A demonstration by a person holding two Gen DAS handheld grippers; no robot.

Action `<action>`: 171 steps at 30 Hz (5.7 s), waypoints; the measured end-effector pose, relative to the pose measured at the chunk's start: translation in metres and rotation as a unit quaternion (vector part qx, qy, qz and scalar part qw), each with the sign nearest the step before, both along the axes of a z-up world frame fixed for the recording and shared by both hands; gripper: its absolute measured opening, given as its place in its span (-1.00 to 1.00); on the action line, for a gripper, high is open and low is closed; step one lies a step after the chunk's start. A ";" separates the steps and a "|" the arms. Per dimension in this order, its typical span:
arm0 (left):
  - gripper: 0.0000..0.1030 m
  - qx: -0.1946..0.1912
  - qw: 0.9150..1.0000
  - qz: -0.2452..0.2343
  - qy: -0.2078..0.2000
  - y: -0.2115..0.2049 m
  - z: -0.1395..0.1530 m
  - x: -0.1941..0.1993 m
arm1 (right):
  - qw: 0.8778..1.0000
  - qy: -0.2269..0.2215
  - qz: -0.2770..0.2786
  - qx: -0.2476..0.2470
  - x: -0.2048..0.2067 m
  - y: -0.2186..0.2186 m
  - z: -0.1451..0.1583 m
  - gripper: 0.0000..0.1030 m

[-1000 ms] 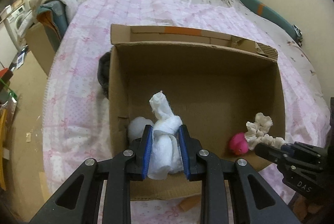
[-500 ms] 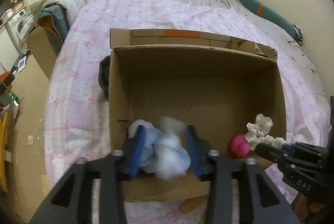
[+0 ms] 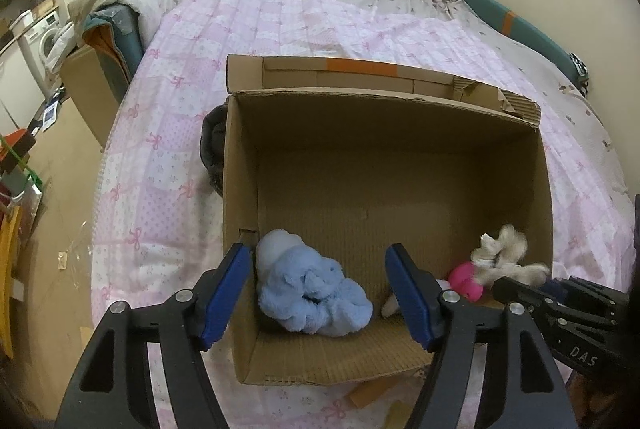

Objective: Organize soft objects
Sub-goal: 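Open the right tool to drop the tissue while the left tool releases the cloth, then lower the right tool to the clear plastic bag and grasp it, then grasp the beige foam piece with the left tool while the right tool lifts the bag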

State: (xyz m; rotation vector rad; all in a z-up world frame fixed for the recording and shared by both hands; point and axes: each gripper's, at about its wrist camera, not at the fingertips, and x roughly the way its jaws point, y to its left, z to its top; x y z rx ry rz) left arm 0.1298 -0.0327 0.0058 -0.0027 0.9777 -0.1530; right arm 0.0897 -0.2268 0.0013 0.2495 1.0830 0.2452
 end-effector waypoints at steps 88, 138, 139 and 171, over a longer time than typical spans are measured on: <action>0.32 -0.013 0.990 0.082 0.117 0.047 -0.043 -0.085 | 0.989 0.118 -0.080 0.033 -0.060 -0.021 -0.040 0.59; -0.18 -0.002 0.968 -0.126 0.216 -0.080 -0.119 -0.103 | 0.994 0.097 -0.038 -0.031 -0.077 -0.026 -0.033 -0.49; -0.25 -0.002 0.968 -0.124 0.218 -0.080 -0.121 -0.101 | 0.994 0.097 -0.040 -0.029 -0.078 -0.027 -0.034 -0.49; -0.78 0.032 0.991 0.052 0.120 0.028 -0.058 -0.102 | 0.996 0.072 0.027 -0.049 -0.078 0.027 -0.028 -0.49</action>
